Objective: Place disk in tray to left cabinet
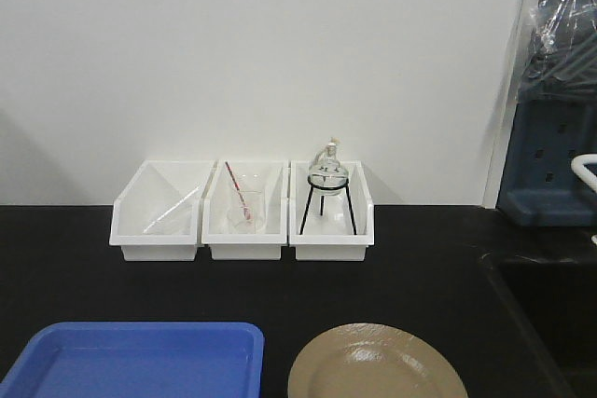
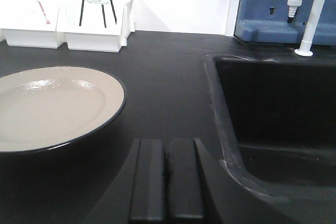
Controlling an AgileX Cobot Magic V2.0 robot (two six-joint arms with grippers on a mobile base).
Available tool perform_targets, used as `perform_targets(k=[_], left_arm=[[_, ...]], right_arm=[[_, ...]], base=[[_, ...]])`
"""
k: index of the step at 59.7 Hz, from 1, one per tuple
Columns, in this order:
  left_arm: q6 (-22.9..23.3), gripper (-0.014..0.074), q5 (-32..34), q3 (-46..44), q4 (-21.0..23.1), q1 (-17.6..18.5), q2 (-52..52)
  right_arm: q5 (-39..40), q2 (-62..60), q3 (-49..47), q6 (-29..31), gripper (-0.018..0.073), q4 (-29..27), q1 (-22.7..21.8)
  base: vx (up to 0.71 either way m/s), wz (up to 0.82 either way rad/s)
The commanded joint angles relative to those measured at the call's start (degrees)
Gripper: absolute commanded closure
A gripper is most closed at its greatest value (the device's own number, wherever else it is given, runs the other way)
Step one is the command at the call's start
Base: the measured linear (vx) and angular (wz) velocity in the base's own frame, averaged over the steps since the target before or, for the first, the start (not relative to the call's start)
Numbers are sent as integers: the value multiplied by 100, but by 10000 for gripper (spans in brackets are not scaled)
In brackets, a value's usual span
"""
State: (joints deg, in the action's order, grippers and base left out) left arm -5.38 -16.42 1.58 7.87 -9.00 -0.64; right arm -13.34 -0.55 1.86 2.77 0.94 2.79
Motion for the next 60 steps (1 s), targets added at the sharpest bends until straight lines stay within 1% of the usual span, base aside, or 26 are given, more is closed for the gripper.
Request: perform_targets(k=[1, 26, 33, 53, 60], left_arm=[[53, 585, 471, 75, 21, 28, -97], [58, 585, 553, 75, 29, 28, -96], [65, 585, 823, 75, 136, 28, -96], [47, 585, 1567, 67, 136, 28, -96], [54, 584, 1760, 67, 136, 28, -96]], right_arm=[[456, -75, 107, 32, 560, 33, 3], [456, -75, 107, 32, 560, 33, 3], [456, -75, 107, 32, 560, 33, 3], [469, -75, 107, 60, 560, 61, 3], [757, -75, 107, 51, 560, 159, 3]], base=[[0, 0], [0, 0], [0, 0], [0, 0], [0, 0]])
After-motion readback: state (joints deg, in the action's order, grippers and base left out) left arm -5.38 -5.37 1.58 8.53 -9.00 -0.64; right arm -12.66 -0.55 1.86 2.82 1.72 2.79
